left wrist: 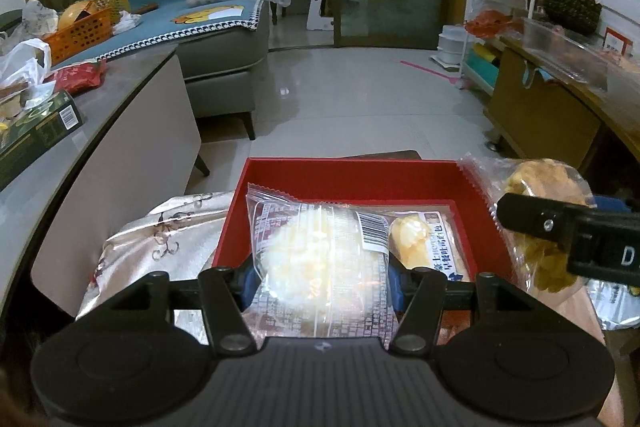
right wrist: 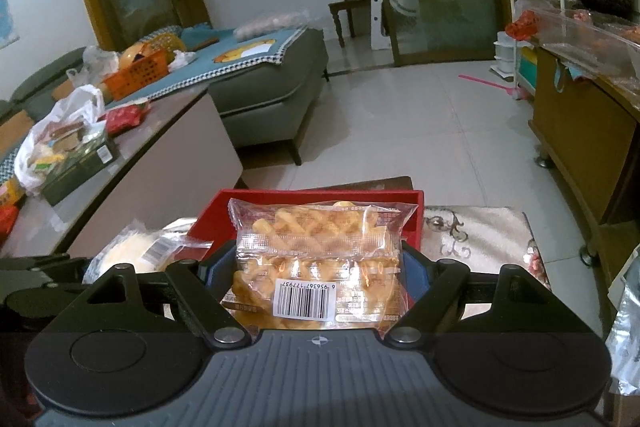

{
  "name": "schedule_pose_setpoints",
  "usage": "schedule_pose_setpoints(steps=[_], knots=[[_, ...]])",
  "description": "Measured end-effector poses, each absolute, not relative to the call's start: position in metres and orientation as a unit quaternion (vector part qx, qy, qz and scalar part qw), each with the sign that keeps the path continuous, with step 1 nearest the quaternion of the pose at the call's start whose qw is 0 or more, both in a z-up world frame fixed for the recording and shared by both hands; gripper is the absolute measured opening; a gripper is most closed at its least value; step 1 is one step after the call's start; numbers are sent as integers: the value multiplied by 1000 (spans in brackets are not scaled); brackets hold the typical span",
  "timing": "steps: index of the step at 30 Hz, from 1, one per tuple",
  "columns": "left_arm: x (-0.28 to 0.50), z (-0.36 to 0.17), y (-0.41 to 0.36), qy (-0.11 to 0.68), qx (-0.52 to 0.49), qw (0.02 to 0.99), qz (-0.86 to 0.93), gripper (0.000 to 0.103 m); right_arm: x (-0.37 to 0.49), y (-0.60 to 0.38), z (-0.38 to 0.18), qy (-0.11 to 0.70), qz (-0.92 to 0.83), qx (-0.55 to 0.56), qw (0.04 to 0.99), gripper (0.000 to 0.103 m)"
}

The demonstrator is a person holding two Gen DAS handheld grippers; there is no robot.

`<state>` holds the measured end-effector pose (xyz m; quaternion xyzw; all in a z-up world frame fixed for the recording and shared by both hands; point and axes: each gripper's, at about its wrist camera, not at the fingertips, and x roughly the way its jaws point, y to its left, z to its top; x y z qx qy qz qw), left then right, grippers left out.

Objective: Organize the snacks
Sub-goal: 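Lift the waffle bag with the right gripper while the left carries the bun packet, then lower the bun packet into the red box with left while right lowers the waffle bag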

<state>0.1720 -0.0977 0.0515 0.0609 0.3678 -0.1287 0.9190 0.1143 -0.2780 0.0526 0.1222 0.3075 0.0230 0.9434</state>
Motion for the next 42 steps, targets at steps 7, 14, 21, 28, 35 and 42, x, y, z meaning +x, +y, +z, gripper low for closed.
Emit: schedule_pose_setpoints(steps=[7, 14, 21, 28, 35, 42], knots=[[180, 50, -101, 366, 66, 920, -123, 50, 117, -279, 52, 308, 22, 123, 943, 85], [189, 47, -104, 365, 69, 921, -117, 50, 129, -282, 50, 311, 20, 122, 942, 85], [196, 44, -106, 364, 75, 922, -111, 50, 139, -283, 45, 317, 18, 121, 940, 85], [201, 41, -106, 366, 79, 921, -106, 50, 141, -282, 42, 321, 16, 121, 939, 85], [205, 39, -108, 365, 82, 922, -103, 50, 145, -281, 40, 323, 15, 121, 939, 85], [212, 35, -112, 367, 84, 921, -99, 50, 152, -283, 36, 326, 11, 121, 937, 85]])
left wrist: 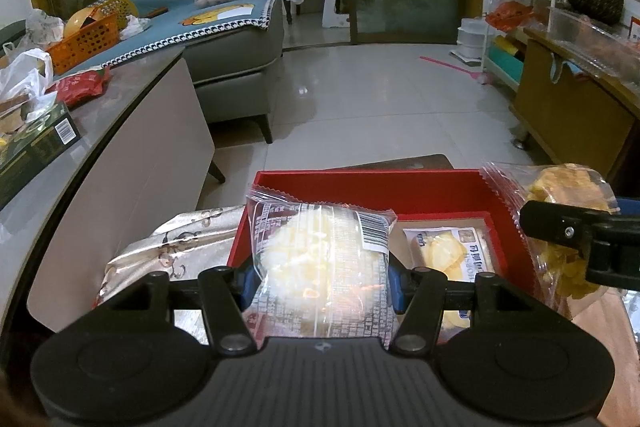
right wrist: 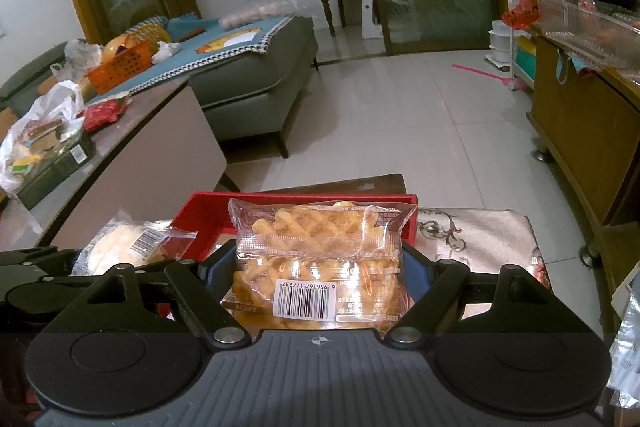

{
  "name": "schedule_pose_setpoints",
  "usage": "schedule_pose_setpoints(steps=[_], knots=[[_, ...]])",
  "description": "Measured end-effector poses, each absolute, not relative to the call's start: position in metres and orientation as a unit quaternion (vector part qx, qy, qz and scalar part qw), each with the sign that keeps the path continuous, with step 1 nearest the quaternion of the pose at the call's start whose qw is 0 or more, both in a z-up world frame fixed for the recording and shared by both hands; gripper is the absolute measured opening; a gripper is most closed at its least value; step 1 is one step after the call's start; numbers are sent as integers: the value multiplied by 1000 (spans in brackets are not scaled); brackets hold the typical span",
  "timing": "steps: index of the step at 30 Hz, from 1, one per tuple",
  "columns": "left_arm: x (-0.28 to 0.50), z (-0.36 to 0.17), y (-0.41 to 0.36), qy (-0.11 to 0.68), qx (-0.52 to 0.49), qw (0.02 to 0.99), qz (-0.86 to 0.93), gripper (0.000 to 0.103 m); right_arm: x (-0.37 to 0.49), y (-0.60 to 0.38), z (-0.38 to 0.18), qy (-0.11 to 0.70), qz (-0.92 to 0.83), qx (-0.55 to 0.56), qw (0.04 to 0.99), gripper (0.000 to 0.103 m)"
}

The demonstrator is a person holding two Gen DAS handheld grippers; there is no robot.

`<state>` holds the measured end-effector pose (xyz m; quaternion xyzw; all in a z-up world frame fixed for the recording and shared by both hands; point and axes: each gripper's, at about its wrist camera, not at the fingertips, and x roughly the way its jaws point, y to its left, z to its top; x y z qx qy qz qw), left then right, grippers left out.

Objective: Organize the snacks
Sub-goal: 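Lower the bun packet into the red box with left while right lowers the waffle bag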

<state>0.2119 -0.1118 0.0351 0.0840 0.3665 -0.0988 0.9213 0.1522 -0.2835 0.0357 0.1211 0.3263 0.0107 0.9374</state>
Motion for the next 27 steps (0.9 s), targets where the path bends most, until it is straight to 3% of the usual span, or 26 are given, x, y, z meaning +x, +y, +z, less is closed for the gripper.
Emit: schedule_pose_setpoints(steps=[27], knots=[[244, 16, -116, 378, 91, 917, -88, 50, 175, -286, 18, 346, -4, 120, 931, 85]])
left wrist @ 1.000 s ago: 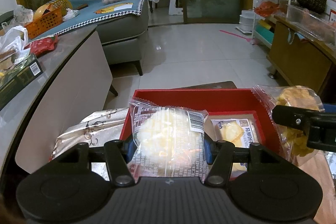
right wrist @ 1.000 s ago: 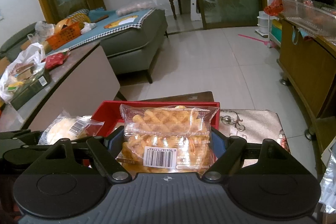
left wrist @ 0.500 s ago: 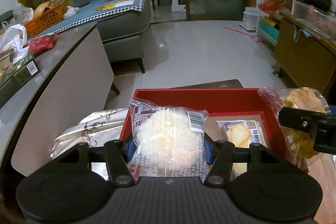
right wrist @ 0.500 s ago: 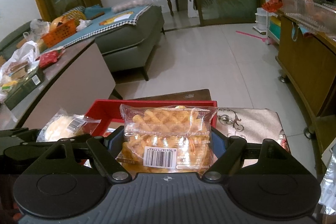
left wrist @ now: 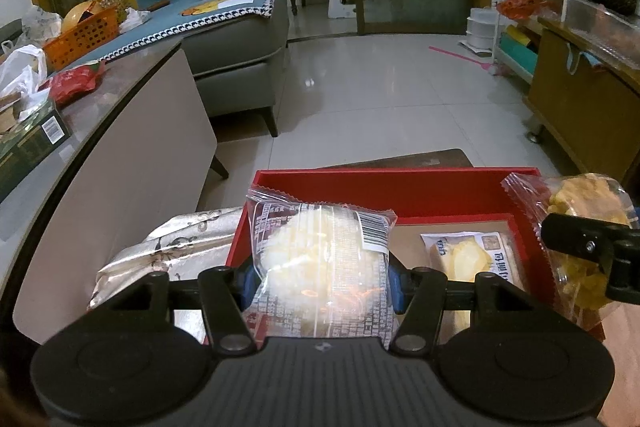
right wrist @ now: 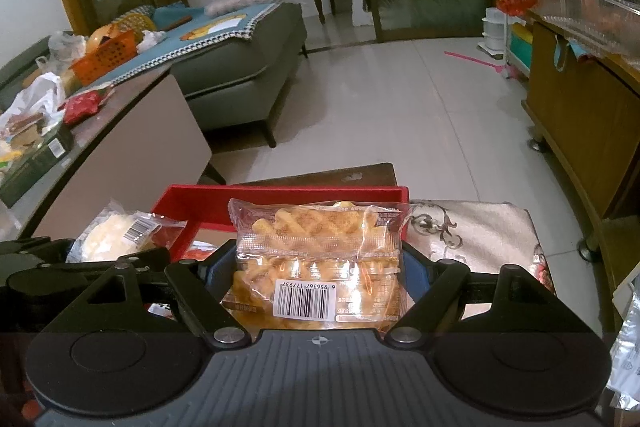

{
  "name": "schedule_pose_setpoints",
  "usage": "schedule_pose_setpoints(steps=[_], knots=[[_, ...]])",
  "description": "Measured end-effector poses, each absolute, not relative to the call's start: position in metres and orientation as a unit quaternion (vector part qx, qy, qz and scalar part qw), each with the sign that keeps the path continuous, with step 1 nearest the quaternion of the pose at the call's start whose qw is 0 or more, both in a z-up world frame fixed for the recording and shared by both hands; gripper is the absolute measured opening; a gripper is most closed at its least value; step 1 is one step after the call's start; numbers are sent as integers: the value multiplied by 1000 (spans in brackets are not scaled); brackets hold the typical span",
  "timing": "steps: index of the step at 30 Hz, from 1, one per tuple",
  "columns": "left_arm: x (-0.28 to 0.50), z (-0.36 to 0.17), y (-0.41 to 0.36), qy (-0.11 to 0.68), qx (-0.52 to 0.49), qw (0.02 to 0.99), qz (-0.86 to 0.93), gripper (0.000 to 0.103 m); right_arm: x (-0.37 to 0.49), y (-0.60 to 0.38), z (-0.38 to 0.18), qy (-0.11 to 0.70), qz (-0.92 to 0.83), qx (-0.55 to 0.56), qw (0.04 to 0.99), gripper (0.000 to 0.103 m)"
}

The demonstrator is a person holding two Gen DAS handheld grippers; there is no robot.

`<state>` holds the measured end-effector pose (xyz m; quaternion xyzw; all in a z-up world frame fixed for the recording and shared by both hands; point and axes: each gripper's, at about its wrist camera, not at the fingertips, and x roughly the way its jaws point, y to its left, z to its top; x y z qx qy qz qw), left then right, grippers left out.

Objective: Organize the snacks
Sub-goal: 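Lower the bun packet into the red box with left while right lowers the waffle bag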

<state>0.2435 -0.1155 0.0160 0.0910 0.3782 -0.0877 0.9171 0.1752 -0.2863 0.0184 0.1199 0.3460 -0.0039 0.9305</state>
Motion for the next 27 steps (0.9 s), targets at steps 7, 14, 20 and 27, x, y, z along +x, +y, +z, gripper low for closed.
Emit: schedule_pose_setpoints(steps=[7, 14, 20, 27], knots=[[253, 9, -113, 386, 85, 914, -89, 50, 185, -285, 12, 354, -4, 119, 927, 85], [260, -1, -116, 394, 90, 911, -86, 50, 195, -283, 3, 367, -1, 112, 923, 85], [265, -10, -117, 403, 95, 907, -82, 50, 202, -283, -5, 375, -2, 112, 920, 85], [269, -20, -121, 415, 102, 900, -81, 51, 210, -280, -15, 387, -1, 106, 916, 85]])
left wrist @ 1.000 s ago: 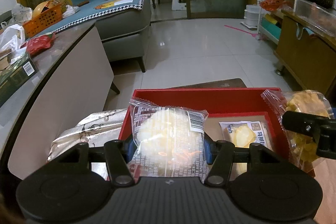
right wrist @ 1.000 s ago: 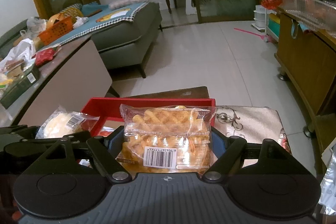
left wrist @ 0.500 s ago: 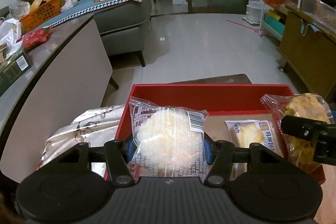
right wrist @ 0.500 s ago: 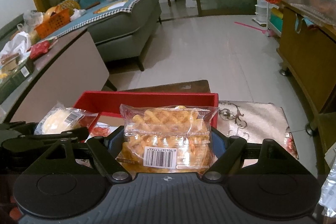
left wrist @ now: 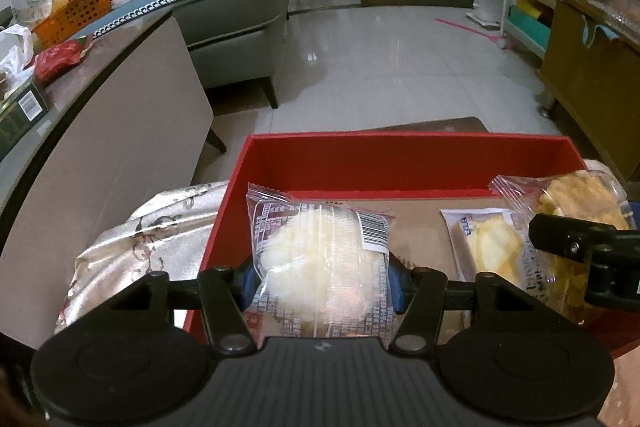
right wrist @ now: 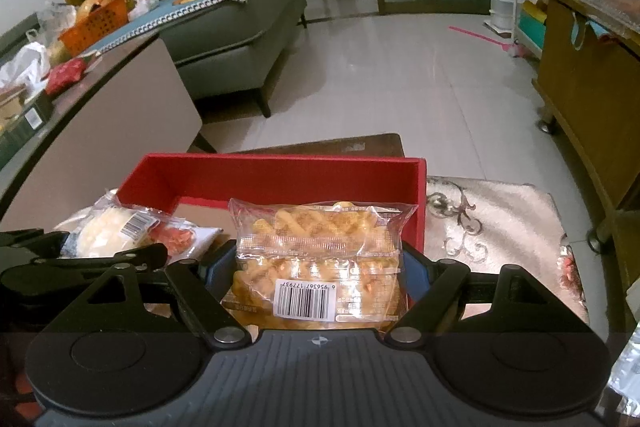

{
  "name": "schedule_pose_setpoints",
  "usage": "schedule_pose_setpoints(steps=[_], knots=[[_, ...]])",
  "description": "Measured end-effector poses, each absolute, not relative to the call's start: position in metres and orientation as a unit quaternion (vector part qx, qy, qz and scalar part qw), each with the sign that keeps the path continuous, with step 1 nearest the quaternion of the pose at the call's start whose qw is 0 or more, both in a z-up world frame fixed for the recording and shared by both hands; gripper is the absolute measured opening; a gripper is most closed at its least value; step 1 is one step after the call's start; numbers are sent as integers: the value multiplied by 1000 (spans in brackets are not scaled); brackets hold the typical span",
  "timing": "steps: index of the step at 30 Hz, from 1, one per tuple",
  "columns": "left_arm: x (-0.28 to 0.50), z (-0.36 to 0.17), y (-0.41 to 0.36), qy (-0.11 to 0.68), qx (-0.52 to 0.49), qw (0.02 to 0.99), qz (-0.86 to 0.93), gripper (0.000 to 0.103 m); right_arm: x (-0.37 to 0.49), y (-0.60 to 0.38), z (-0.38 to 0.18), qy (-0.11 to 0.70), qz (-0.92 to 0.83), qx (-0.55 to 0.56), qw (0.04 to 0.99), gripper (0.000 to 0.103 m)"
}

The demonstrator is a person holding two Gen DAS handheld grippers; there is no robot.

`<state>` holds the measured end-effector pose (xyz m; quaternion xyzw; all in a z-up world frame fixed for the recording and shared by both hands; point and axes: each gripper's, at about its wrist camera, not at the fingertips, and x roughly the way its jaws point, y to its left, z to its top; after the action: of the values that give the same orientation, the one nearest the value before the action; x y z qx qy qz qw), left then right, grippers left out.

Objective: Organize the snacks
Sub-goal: 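Lower the bun packet into the red box with left while right lowers the waffle bag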

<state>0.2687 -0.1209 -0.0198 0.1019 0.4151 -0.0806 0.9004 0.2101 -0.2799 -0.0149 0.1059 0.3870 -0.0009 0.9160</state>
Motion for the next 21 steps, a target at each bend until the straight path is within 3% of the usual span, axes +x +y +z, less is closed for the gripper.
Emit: schedule_pose_setpoints(steps=[11, 21], knots=[[269, -26, -122, 428, 110, 893, -82, 52, 215, -277, -22, 401, 3, 98, 911, 86], [269, -22, -121, 428, 112, 893, -84, 59, 217, -273, -23, 402, -1, 87, 911, 89]])
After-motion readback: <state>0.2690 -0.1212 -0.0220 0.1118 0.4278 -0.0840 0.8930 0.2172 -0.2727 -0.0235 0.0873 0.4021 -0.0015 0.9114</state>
